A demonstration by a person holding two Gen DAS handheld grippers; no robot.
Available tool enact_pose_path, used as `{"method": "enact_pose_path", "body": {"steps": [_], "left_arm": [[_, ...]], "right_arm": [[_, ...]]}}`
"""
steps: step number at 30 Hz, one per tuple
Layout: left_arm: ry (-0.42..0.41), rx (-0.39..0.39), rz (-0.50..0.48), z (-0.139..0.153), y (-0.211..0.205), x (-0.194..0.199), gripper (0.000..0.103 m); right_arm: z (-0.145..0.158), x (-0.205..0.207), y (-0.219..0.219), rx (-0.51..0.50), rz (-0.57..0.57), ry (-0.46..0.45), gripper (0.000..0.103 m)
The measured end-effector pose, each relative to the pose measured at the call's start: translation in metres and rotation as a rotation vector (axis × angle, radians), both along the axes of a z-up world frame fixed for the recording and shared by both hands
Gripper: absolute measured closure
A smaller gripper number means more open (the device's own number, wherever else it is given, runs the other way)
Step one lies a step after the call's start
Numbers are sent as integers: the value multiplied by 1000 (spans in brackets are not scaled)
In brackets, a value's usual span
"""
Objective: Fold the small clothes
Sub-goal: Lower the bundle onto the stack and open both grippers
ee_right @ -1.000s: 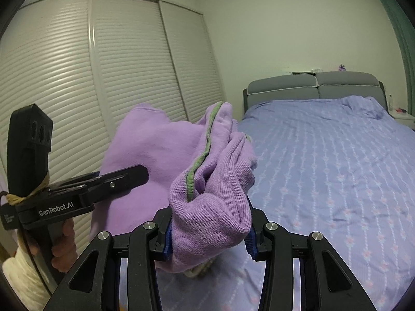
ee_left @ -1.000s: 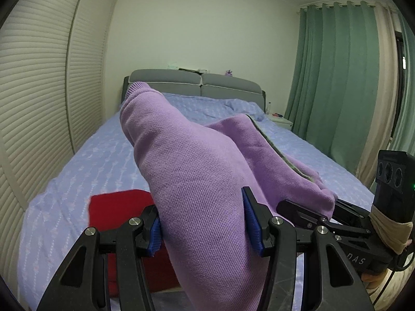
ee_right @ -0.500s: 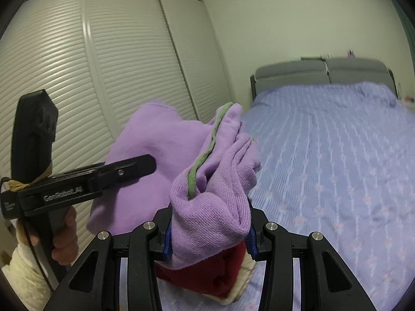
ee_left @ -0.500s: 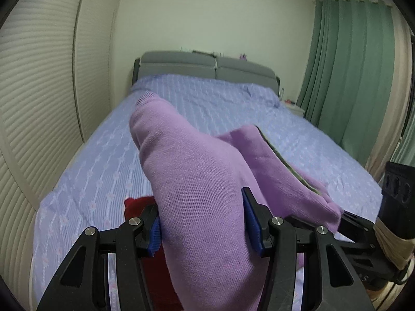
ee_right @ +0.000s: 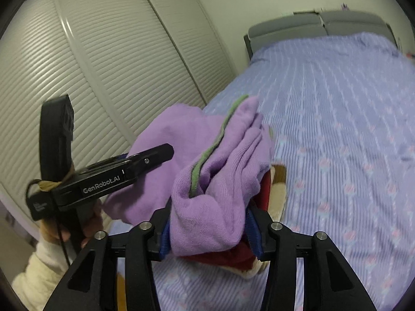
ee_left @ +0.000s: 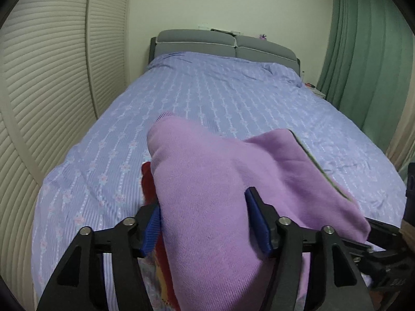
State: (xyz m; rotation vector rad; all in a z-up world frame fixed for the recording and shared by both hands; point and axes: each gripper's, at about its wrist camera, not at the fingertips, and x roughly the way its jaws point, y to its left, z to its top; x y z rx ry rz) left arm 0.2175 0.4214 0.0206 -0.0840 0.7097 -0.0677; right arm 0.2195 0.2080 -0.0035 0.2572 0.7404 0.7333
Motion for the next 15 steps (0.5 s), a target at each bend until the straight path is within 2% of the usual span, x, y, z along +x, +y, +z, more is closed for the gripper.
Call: {"method": "enact_pose_path", "body": {"steps": [3,5,7,9,15], "left_arm": [[-3,38,11,5,-3,2,32],[-2,77,12,7,-4,3,31],[3,83,20,8,-6,1,31],[8,86,31,10,-5,1,31],[-7,107,92,20,-6,-9,30]], "right_arm": [[0,-1,-12,50,4,33,51],[0,-3,-16,65,6,41,49],[2,-5,-25,81,-3,37,48],[5,-7,-35,93,-20,23,42],[7,-5,-44,81,-57,35,41]]}}
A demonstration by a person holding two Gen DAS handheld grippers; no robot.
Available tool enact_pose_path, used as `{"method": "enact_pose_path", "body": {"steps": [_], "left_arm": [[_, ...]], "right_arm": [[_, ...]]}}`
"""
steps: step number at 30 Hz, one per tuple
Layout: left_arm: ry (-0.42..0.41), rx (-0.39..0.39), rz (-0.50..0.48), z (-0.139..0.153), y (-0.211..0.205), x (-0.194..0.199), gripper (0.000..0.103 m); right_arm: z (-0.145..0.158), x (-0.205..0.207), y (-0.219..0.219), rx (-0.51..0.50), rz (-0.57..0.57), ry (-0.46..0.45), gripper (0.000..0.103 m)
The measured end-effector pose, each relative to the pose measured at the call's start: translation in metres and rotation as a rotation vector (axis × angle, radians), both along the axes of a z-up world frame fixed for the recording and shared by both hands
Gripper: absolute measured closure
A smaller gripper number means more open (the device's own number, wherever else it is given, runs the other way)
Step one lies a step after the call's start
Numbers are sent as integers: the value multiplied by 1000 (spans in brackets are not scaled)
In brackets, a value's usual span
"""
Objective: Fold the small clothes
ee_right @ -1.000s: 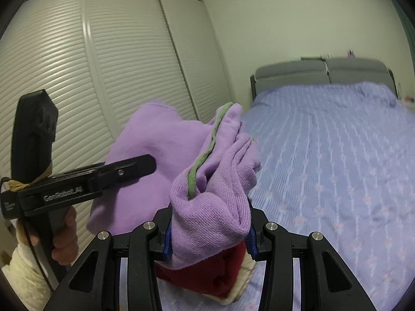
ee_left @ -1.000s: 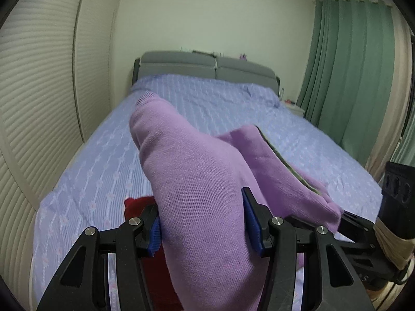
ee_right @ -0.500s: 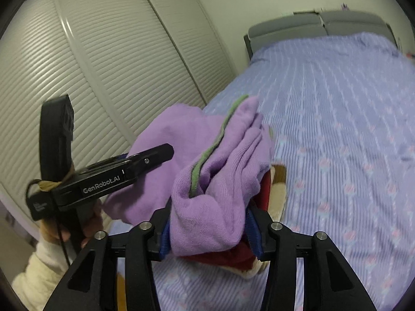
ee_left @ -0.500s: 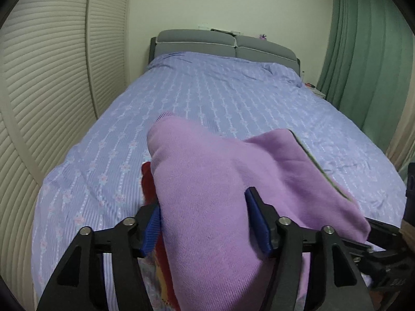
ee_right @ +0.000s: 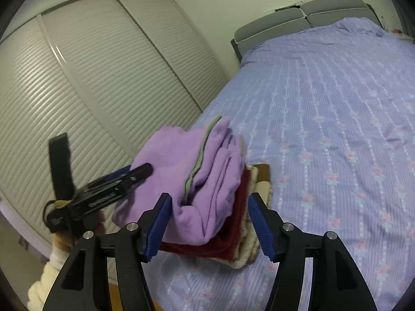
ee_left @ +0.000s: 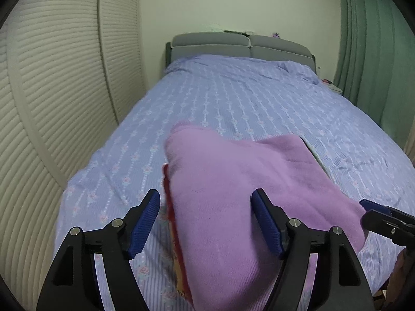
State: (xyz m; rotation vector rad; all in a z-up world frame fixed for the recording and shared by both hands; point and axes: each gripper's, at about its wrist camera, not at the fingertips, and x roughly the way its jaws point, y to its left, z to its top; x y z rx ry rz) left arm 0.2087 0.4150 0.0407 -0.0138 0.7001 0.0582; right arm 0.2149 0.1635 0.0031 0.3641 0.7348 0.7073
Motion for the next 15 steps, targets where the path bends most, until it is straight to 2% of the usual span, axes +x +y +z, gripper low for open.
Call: {"method": "enact_pose_path", "body": {"steps": [5,8,10,12,15], "left_arm": [[-53,26,85,21,-10,-27,26],[-70,78,111,32,-31,-47,23],[-87,108,118,36,-52,-63,17],[-102,127,120,39,-71,-77,14],[-133,126,119,44,-106,-99,6]], "right_arm": [[14,-8,-6,-38,-8,-62,41],[27,-16,-18,-108,-21,-113,26],[34,-19,-32,-147,-36,-154,25],[41,-29,-48,-179,-50,-205,16],[49,-45,-80,-247,-63,-268,12]]}}
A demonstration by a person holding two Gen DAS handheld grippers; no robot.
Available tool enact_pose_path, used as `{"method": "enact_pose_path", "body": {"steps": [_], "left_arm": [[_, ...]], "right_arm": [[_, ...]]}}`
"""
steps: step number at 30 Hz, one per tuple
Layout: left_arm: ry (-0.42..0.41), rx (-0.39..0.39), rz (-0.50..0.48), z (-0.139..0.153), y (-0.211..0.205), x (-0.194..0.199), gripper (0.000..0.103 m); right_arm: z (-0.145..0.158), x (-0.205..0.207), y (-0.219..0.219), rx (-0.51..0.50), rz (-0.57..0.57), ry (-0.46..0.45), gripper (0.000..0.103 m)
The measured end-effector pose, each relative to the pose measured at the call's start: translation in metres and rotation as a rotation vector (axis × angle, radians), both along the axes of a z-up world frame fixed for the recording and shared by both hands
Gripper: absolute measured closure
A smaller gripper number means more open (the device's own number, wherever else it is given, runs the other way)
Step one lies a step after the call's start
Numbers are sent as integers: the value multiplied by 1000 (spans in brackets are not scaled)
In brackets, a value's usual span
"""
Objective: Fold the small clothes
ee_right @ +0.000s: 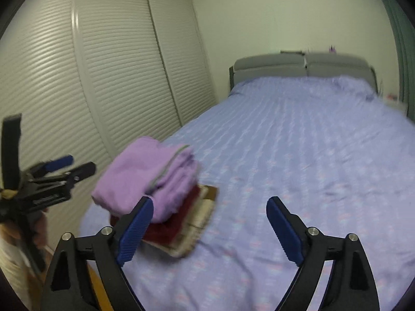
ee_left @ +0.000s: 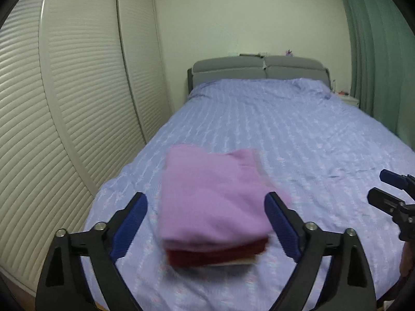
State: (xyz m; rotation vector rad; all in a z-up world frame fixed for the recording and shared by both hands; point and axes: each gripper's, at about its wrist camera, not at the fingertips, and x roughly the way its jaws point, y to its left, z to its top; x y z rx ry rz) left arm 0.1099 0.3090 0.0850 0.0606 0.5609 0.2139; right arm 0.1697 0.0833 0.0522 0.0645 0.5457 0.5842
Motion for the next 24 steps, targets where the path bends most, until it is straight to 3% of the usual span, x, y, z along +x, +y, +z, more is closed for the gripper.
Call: {"method": "enact_pose_path", "body": {"steps": [5,11,24], "left_arm": [[-33,-2,-37,7,-63,-27,0],[-84,-5,-127,12,-135,-47,0],[-39,-117,-236,-14,-244,-66,0]], "right_arm": [[6,-18,-54,-52,-37,-21,8],[13,-53,-127,-98,-127,-42,7],[8,-113,-255,-119,-293,-38,5]]}}
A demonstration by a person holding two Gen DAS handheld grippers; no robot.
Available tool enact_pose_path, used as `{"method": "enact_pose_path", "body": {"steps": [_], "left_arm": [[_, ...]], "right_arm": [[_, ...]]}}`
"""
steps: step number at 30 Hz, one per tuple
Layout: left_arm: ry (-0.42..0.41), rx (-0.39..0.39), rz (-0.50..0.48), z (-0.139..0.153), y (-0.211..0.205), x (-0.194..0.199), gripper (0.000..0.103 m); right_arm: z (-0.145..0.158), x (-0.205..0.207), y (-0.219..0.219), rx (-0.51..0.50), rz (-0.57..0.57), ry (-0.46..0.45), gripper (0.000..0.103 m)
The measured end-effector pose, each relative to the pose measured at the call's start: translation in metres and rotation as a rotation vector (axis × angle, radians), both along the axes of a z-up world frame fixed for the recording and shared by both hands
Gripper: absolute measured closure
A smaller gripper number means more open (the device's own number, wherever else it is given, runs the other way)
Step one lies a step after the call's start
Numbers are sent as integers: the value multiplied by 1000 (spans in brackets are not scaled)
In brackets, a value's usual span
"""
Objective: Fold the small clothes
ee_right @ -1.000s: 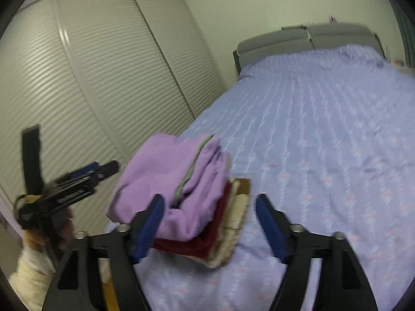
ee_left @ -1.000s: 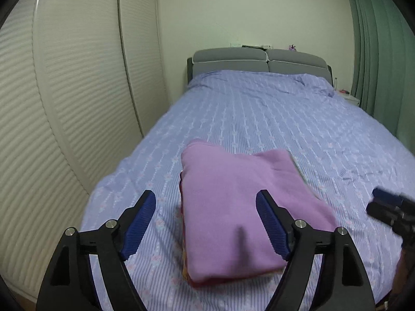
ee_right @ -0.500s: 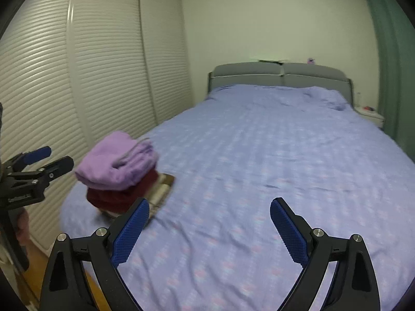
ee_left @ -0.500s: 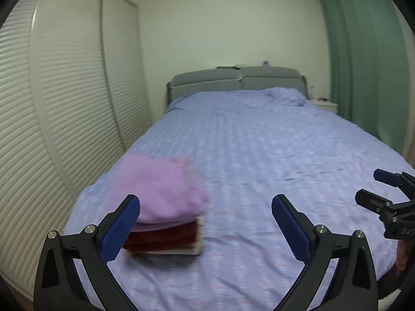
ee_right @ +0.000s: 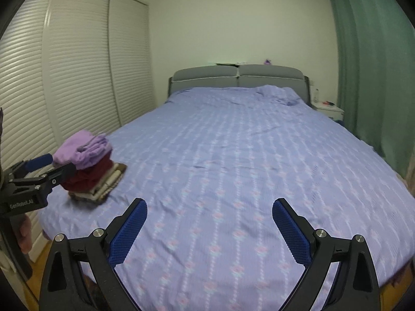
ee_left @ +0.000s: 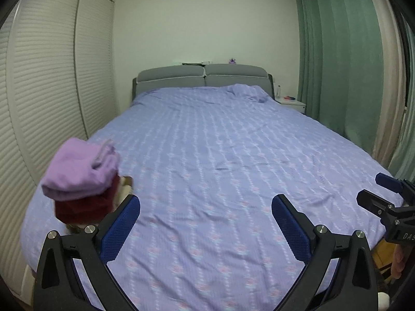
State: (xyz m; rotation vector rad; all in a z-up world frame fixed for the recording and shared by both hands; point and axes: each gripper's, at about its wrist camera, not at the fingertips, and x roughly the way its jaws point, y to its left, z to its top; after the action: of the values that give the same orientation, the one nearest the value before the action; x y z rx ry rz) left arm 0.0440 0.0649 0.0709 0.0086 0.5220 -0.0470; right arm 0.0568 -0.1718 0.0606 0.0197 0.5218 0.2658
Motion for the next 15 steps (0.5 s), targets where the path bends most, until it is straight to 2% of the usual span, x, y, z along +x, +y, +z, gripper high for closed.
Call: {"method": "enact_pose_path", "body": {"steps": [6,15], "left_arm": [[-2,11,-11,-12,-33,-12,0],[-30,17,-38,-12,-58,-24,0]], "right_arm": [[-10,-13,-33,19,-42,14,5],[-17,-25,-50,45,-55,8,5]]}}
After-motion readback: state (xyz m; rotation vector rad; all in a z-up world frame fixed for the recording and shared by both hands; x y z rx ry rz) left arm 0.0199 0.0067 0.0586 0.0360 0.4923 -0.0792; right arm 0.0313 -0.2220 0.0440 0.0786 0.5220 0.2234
